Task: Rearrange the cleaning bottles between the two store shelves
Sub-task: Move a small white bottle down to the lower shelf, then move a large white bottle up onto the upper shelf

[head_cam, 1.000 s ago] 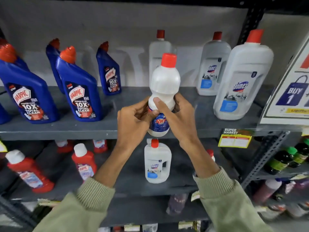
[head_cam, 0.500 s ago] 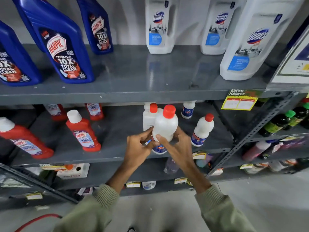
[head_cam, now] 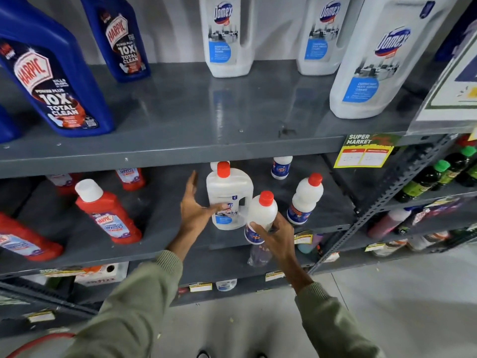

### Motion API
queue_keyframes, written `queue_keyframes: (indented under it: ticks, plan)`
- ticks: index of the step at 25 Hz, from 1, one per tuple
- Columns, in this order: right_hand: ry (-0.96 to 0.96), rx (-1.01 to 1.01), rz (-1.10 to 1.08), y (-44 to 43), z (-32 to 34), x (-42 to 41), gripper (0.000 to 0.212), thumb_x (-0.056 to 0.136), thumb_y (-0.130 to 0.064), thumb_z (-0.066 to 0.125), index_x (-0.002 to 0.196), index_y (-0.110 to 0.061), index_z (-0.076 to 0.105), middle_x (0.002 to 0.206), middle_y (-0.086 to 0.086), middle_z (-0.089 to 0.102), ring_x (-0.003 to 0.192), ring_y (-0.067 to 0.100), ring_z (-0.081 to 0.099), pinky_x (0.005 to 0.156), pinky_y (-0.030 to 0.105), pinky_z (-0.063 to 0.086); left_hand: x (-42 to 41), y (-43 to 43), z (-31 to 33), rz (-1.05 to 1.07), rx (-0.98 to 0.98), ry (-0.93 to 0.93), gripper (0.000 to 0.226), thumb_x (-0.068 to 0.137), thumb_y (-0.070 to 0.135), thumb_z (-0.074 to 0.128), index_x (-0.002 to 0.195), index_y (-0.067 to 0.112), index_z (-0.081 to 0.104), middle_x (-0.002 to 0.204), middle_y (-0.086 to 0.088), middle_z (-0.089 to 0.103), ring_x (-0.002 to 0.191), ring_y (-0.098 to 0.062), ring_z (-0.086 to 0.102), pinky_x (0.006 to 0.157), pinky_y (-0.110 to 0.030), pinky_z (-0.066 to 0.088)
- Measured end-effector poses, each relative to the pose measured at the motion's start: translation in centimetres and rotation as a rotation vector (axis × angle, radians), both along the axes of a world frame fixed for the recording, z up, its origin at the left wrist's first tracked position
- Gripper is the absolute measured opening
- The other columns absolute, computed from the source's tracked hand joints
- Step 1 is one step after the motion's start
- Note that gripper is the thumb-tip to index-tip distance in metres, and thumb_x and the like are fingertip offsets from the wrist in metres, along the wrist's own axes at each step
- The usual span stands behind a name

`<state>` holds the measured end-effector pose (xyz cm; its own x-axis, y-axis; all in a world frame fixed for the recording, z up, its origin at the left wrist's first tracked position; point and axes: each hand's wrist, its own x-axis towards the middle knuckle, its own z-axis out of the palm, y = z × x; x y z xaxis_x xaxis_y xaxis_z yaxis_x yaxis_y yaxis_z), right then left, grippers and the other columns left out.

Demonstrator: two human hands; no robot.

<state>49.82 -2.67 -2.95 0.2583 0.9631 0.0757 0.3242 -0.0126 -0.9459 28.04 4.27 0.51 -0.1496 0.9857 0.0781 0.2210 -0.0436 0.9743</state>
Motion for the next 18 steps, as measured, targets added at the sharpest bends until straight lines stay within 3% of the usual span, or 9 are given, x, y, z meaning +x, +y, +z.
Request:
queue_keyframes:
  ticks: [3,5,9,11,13,18]
  plan:
    - [-0.023,-0.047,-0.015,0.9,-1.0,0.9,0.063,0.076,-0.021,0.086,0.132,-0.012,0.058,0.124,-0.002,0.067,0.107,0.013,0.061,0.074,-0.003,0.043,0.6,1.8,0.1,-0.190,-0.142,-0.090,0.081,0.055,0.003,0.094,0.127,0.012,0.059,0.123,-0.009,0.071,0.115,-0.028,0.068,0.090,-0.044,0.060]
    - [-0.021,-0.054,-0.017,1.4,-1.3,1.1,0.064,0.075,-0.019,0.086,0.133,-0.014,0.057,0.123,-0.008,0.063,0.108,0.012,0.059,0.079,0.000,0.042,0.7,2.0,-0.2,-0.172,-0.161,-0.050,0.062,0.057,-0.001,0.092,0.114,0.007,0.067,0.107,-0.013,0.076,0.099,-0.029,0.074,0.083,-0.050,0.062]
    - [0.032,-0.059,0.001,3.0,-1.5,0.9,0.065,0.073,-0.010,0.086,0.133,-0.012,0.059,0.123,-0.002,0.067,0.110,0.018,0.063,0.088,0.019,0.054,-0.5,0.7,-0.9,-0.092,-0.117,-0.088,0.051,0.059,-0.006,0.090,0.104,0.012,0.070,0.096,-0.005,0.078,0.092,-0.022,0.076,0.069,-0.031,0.064]
    - [0.049,-0.063,0.025,4.1,-1.4,0.1,0.065,0.072,-0.007,0.086,0.131,-0.013,0.061,0.117,-0.004,0.069,0.106,0.016,0.064,0.082,0.010,0.052,-2.0,-0.2,-1.2,-0.045,-0.090,-0.109,0.051,0.060,-0.009,0.088,0.103,0.012,0.070,0.096,-0.005,0.077,0.091,-0.022,0.076,0.066,-0.024,0.062]
    - [0.078,-0.079,0.048,5.1,-1.4,-1.2,0.064,0.072,-0.007,0.085,0.130,-0.014,0.061,0.113,-0.007,0.068,0.102,0.012,0.063,0.076,0.004,0.049,-3.8,-1.3,-1.2,-0.024,-0.062,-0.098,0.054,0.060,-0.011,0.087,0.107,0.008,0.069,0.099,-0.010,0.076,0.091,-0.023,0.075,0.068,-0.026,0.062]
    - [0.121,-0.087,0.161,7.2,-1.2,-4.8,0.060,0.075,-0.011,0.083,0.130,-0.017,0.060,0.116,-0.005,0.069,0.107,0.015,0.066,0.083,0.013,0.050,-6.1,-4.7,0.0,-0.007,-0.001,-0.144,0.055,0.057,-0.018,0.085,0.097,0.017,0.070,0.085,0.009,0.080,0.082,-0.011,0.075,0.066,-0.025,0.062]
